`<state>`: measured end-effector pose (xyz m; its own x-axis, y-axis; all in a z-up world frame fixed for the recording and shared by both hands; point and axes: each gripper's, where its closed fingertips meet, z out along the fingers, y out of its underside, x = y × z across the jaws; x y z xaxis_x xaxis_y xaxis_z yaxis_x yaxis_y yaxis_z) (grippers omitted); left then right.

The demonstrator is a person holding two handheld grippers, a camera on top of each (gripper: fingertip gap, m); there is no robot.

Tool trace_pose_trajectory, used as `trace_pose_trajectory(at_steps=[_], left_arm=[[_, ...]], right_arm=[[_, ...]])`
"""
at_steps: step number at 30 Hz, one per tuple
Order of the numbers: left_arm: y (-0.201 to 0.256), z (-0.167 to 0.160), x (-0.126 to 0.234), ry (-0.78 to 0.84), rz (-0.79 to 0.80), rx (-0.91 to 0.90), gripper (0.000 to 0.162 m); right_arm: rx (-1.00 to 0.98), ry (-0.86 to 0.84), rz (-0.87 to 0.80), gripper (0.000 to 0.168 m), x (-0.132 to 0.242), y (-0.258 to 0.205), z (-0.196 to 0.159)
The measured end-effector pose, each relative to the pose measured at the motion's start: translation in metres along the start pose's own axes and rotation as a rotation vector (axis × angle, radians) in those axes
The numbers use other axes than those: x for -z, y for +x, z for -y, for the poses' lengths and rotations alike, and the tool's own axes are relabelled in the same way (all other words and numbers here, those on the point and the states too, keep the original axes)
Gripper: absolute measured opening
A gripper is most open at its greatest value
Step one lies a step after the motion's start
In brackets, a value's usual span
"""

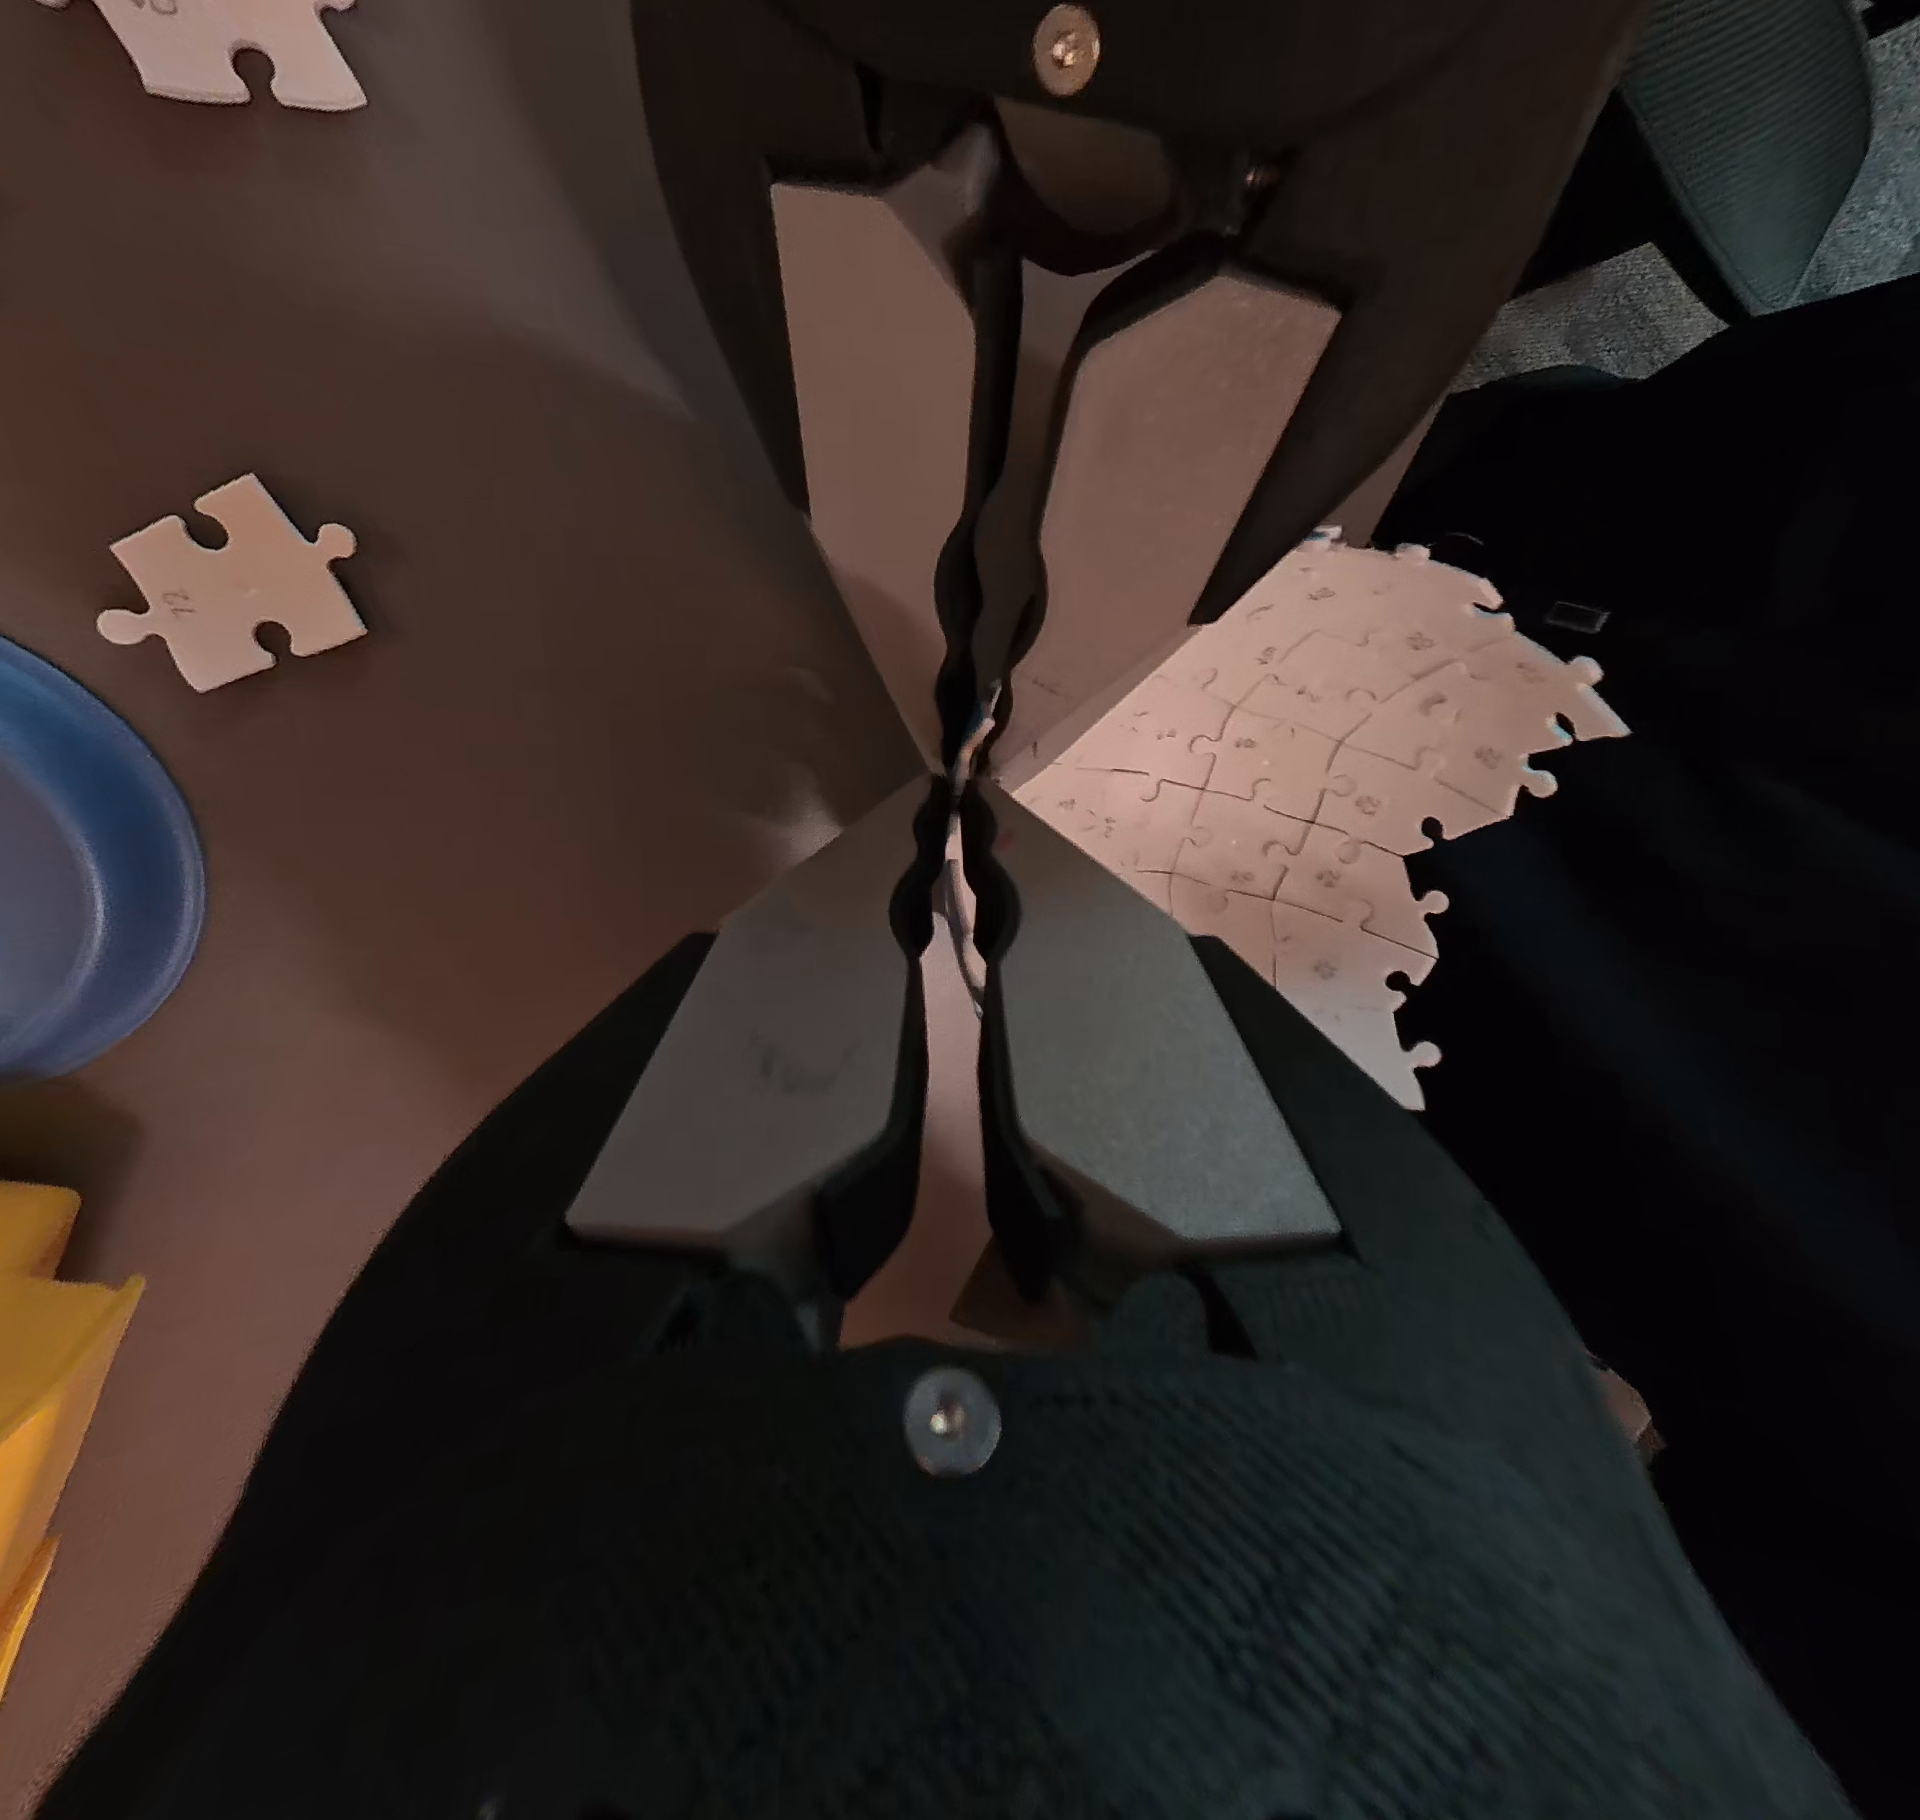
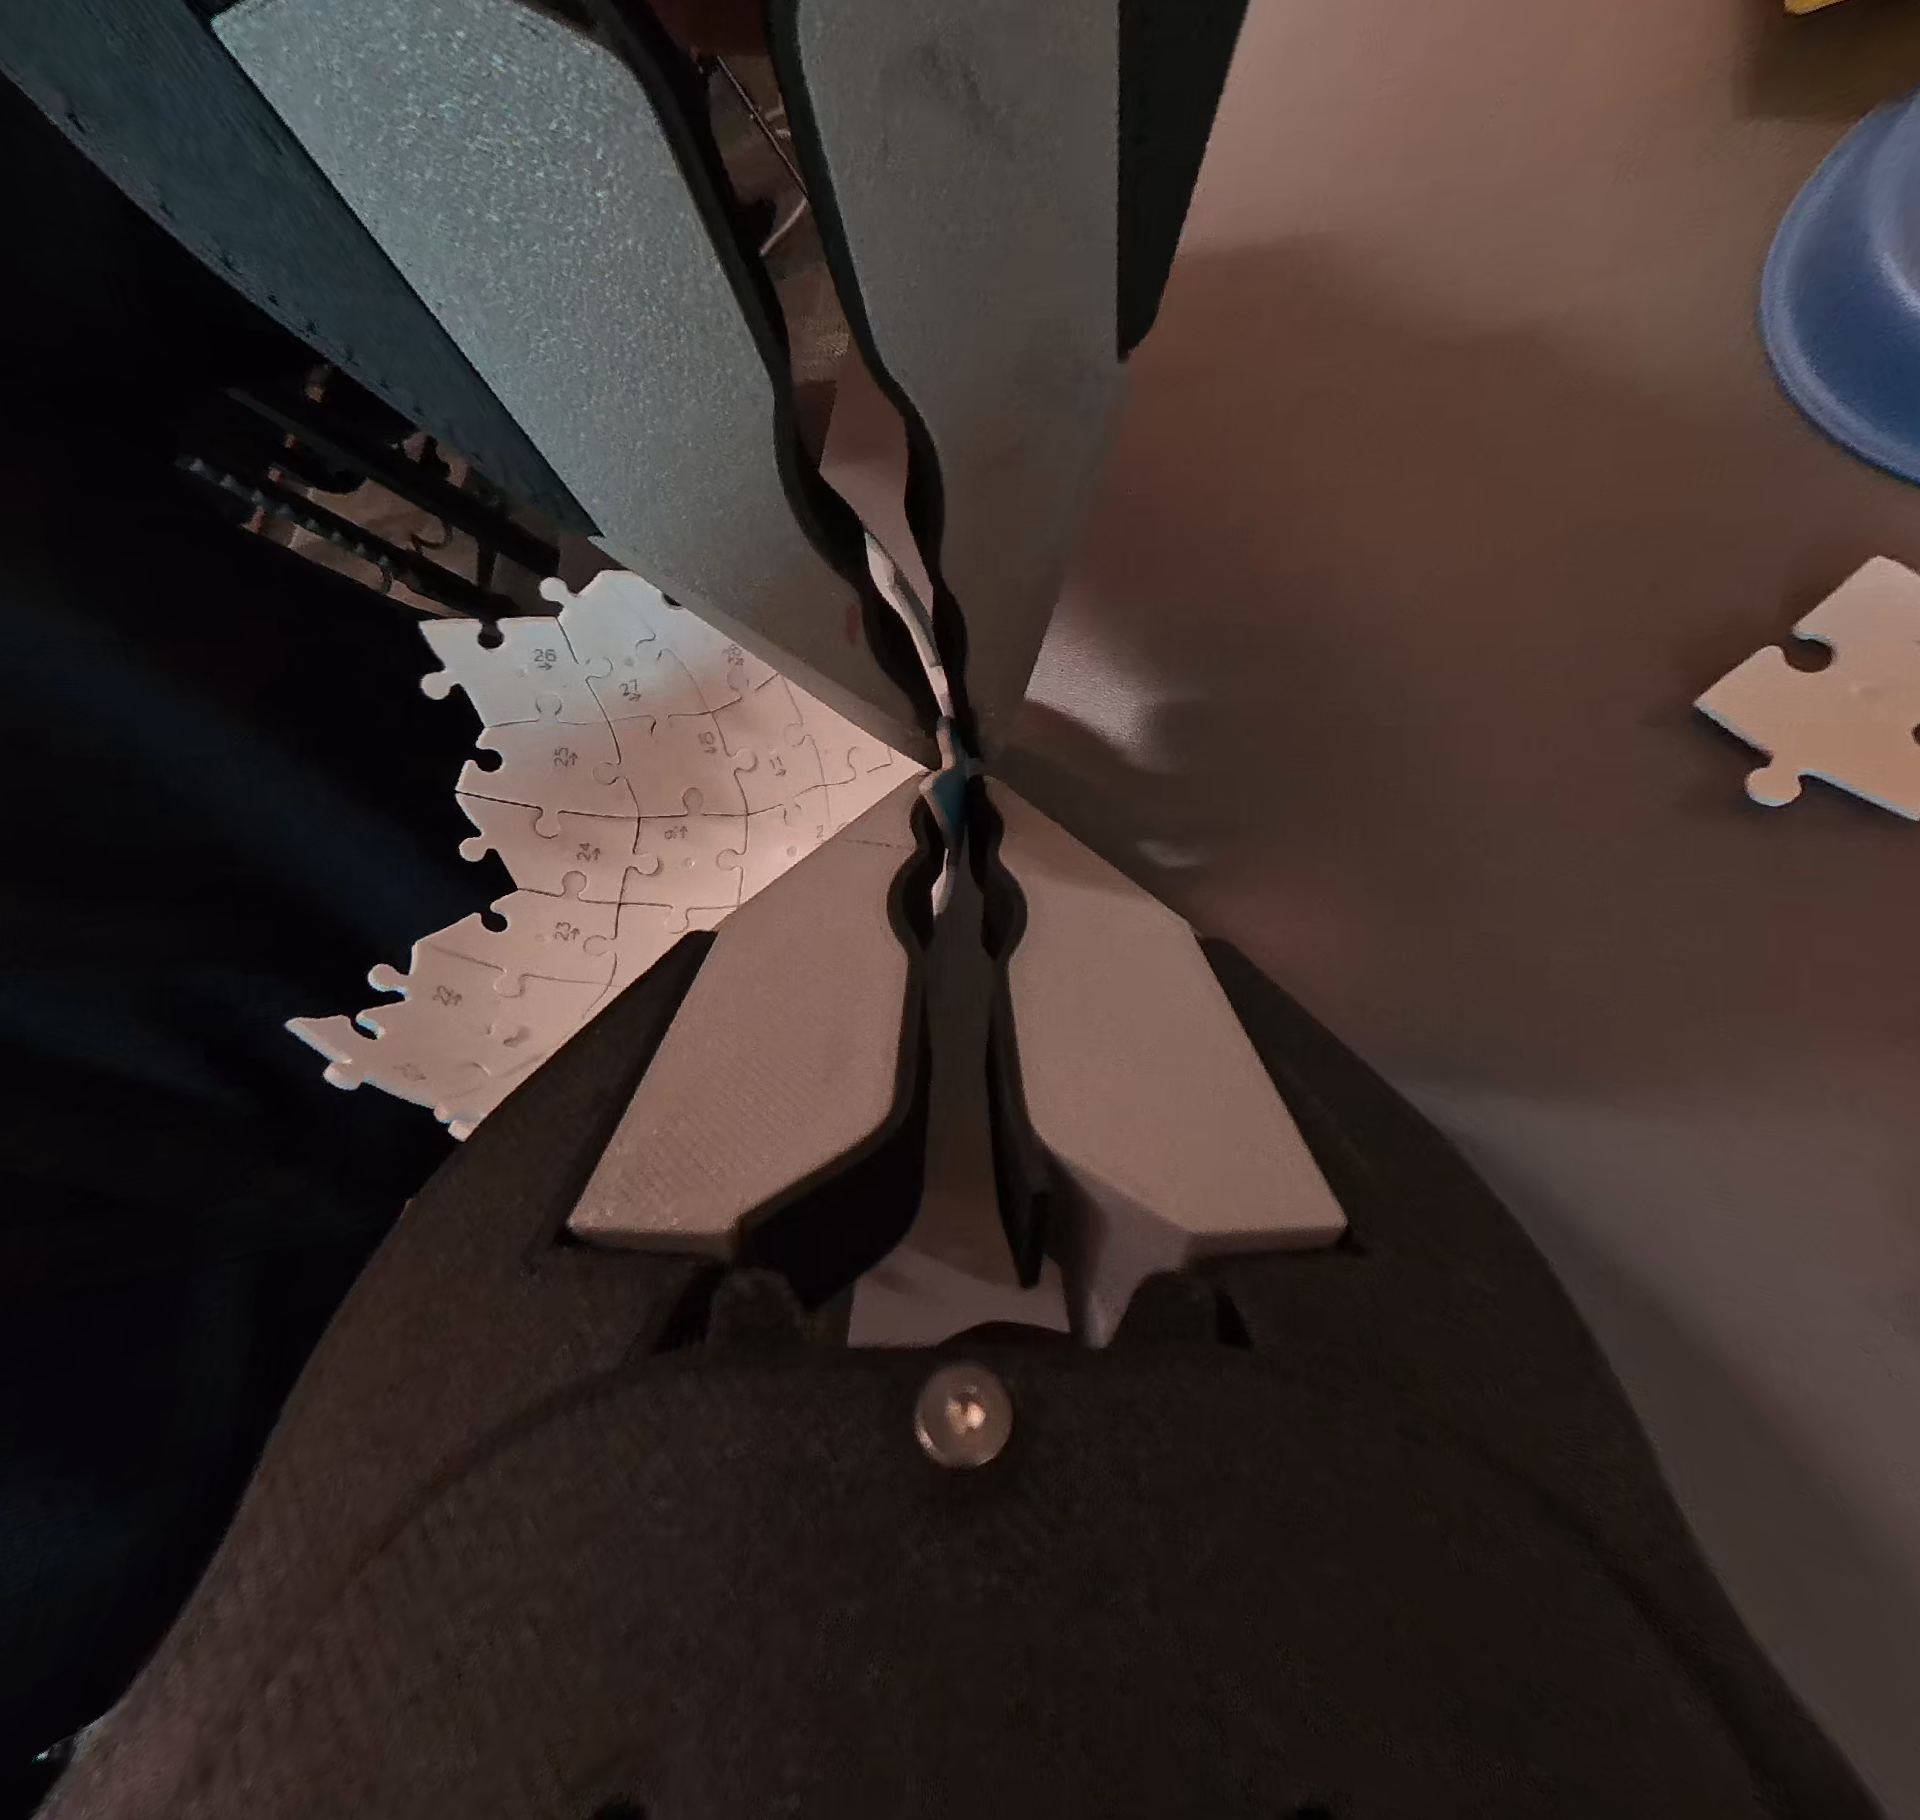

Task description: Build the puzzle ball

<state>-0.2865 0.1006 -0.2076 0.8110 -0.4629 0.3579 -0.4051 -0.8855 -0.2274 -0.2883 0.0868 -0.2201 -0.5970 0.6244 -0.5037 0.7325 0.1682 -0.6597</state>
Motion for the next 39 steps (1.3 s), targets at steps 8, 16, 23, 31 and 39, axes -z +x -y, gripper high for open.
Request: trace_pose_trajectory(at_steps=[8, 16, 23, 31, 39], left_arm=[[-0.0009, 0.0009, 0.0013, 0.008, -0.01, -0.009, 0.004], [-0.0008, -0.0001, 0.0002, -0.015, 0.028, -0.043, 0.003], [-0.0004, -0.0008, -0.0022, -0.004, 0.059, -0.061, 0.001], [0.0032, -0.0028, -0.0019, -0.009, 0.081, -0.057, 0.0], [0.0007, -0.0015, 0.0003, 0.017, 0.069, -0.046, 0.0]], right_arm=[[0.033, -0.003, -0.035, 0.001, 0.001, 0.0023, 0.0011], [0.059, -0.011, -0.052, 0.001, 0.0006, 0.0018, 0.0007], [0.026, -0.003, -0.012, 0.001, -0.001, -0.0004, -0.0006], [0.04, -0.018, -0.013, 0.0, -0.002, -0.0026, -0.001], [0.041, 0.008, -0.017, 0.0, -0.0004, -0.0003, 0.002]])
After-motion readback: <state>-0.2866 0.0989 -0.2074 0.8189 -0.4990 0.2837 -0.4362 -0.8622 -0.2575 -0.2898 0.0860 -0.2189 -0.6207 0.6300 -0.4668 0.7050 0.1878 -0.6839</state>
